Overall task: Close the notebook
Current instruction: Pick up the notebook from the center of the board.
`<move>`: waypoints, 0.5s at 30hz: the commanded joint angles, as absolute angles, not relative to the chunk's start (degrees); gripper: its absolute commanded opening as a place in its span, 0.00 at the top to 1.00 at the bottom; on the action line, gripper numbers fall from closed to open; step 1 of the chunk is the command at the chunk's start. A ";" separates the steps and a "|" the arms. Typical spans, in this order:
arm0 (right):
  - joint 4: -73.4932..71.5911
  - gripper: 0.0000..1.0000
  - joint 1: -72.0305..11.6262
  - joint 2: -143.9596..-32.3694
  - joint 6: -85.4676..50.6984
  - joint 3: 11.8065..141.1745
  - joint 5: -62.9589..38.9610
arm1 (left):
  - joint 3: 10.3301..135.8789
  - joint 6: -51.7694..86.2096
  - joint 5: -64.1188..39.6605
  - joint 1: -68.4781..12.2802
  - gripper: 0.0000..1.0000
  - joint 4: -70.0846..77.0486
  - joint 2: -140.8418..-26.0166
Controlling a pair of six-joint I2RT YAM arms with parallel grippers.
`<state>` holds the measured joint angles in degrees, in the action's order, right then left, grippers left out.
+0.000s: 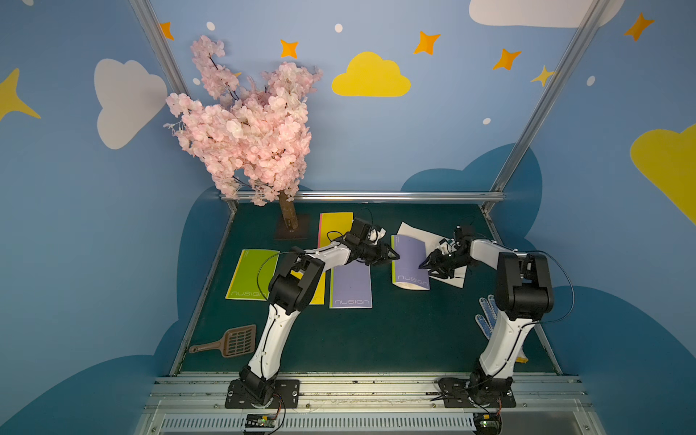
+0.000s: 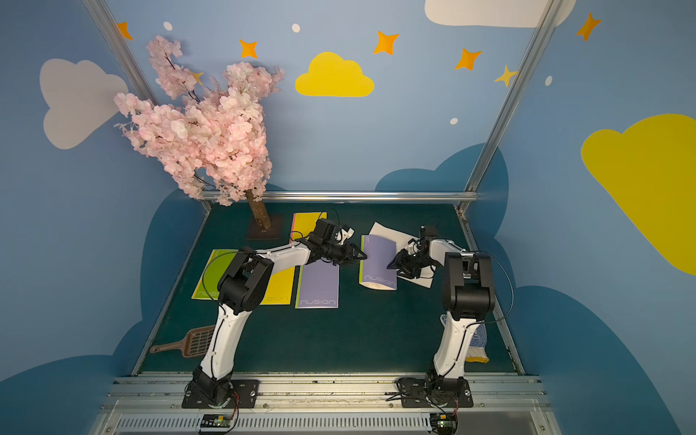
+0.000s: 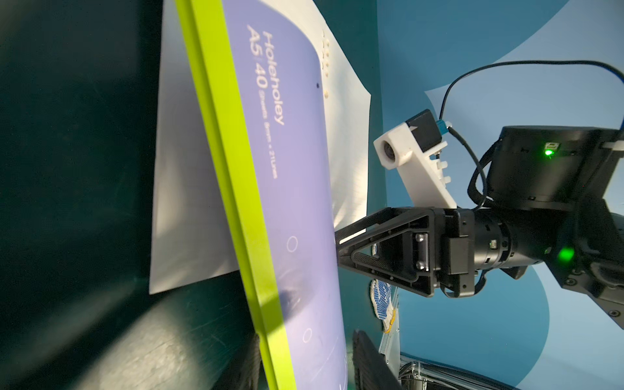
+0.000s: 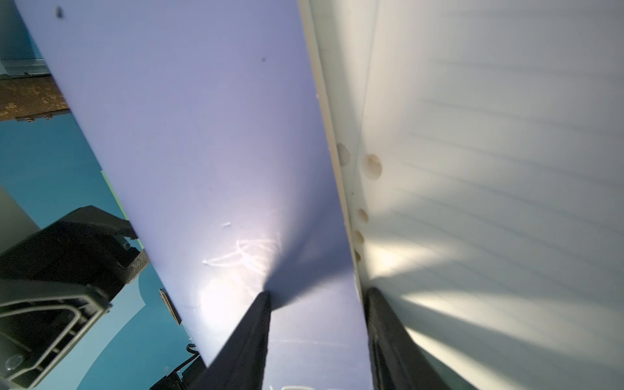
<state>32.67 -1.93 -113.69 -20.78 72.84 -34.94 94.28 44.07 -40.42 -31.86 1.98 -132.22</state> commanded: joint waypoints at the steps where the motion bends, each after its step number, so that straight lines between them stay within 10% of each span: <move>1: 32.69 0.54 -5.25 -115.49 -21.27 71.28 -37.32 | 94.75 42.91 -44.18 -34.00 0.55 1.52 -130.17; 15: 31.98 0.54 -5.72 -116.09 -21.45 71.09 -38.27 | 97.29 42.91 -47.74 -35.24 0.57 2.08 -132.01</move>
